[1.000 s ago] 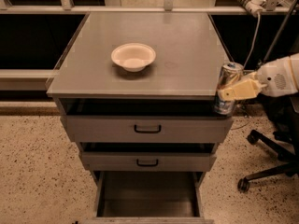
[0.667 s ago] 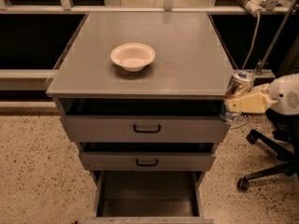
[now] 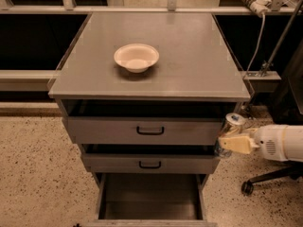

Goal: Place redbull can into bottom drawer

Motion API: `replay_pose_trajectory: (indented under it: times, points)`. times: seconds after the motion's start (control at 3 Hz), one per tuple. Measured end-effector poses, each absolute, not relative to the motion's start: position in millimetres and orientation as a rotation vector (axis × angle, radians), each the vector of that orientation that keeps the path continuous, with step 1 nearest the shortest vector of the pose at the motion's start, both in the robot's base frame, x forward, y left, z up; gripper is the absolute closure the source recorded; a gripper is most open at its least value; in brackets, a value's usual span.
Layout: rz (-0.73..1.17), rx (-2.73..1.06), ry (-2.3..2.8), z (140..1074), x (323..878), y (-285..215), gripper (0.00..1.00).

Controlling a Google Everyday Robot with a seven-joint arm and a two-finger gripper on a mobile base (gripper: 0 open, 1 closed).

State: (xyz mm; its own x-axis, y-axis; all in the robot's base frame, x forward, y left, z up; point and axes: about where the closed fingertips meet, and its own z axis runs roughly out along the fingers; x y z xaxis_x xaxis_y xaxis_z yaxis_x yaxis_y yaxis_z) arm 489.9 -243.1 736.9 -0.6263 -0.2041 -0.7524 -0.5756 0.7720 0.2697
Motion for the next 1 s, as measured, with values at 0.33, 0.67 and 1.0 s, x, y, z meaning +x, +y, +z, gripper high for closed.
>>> replay_pose_trajectory:
  times: [0.33, 0.67, 1.0]
  points:
    - [0.636, -0.563, 2.22, 734.8, 492.5, -244.1, 1.0]
    - [0.618, -0.557, 2.22, 730.2, 487.3, -241.1, 1.0]
    - [0.698, -0.41, 2.298, 667.3, 468.6, -230.5, 1.0]
